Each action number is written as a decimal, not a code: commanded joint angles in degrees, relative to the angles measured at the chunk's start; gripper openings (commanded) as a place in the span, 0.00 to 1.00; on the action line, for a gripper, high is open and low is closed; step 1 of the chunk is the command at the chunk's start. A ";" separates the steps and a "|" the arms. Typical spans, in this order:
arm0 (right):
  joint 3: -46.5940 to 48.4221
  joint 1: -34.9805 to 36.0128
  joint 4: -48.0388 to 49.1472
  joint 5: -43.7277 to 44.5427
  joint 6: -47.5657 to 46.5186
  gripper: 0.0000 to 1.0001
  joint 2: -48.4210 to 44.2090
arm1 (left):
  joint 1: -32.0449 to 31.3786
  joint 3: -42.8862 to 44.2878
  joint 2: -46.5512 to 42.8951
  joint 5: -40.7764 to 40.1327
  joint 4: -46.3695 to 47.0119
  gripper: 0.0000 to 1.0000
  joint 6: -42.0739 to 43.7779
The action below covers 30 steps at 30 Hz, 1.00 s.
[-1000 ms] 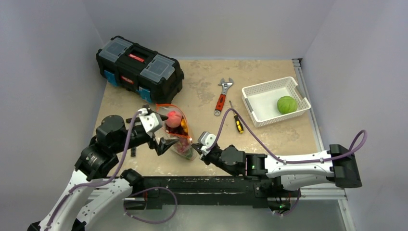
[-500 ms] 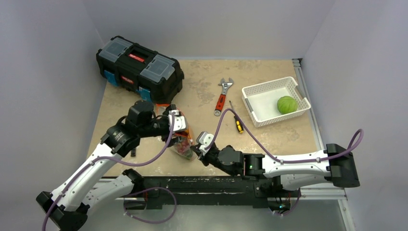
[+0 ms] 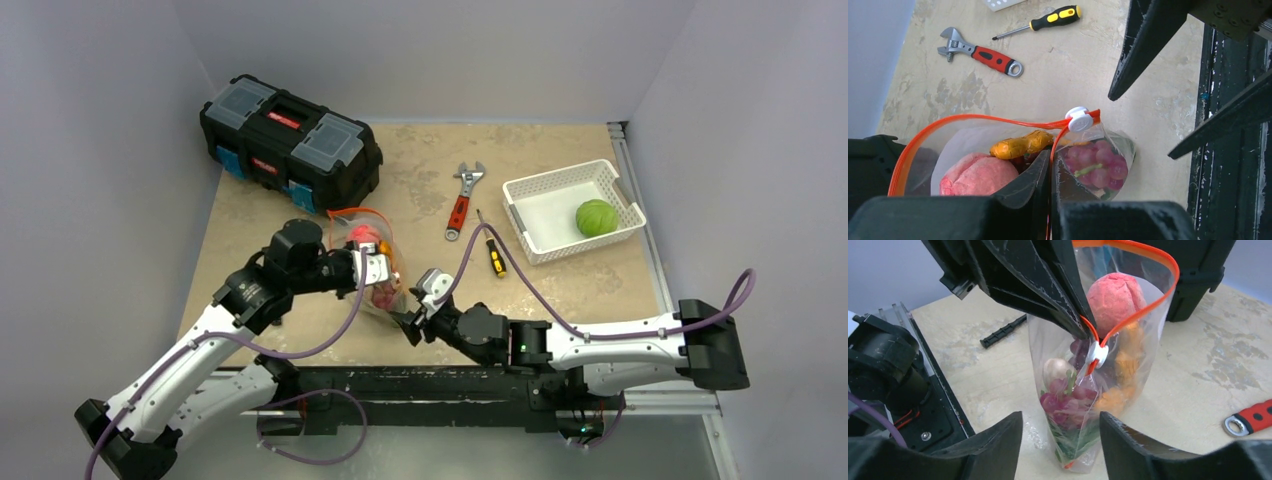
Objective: Place the food in the zip-top bag and seal the zipper
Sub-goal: Zip the zipper food storage bag at the center of the board.
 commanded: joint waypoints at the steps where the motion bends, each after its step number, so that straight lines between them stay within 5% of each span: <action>1: -1.75 -0.16 6.06 4.45 3.14 0.62 -1.54 | -0.24 0.01 -1.50 0.99 3.71 0.01 0.45; 7: -3.61 -3.88 12.39 4.05 6.76 0.78 -1.13 | -0.31 -0.88 -3.02 1.93 7.10 0.00 -2.28; 14: -6.87 -12.73 24.15 -12.70 3.48 0.71 0.59 | -0.54 -1.32 -3.27 1.92 10.11 0.00 -5.30; 20: -5.69 -13.81 25.92 -16.26 1.75 0.48 2.89 | -1.14 -0.91 -1.49 0.90 12.68 0.00 -8.61; 25: -8.49 -14.04 31.72 -13.77 0.25 0.43 3.15 | -2.61 -0.29 0.16 -1.66 14.16 0.00 -10.71; 30: -9.42 -15.53 34.63 -11.77 -2.13 0.13 3.73 | -3.76 -0.43 0.43 -3.37 14.01 0.00 -10.02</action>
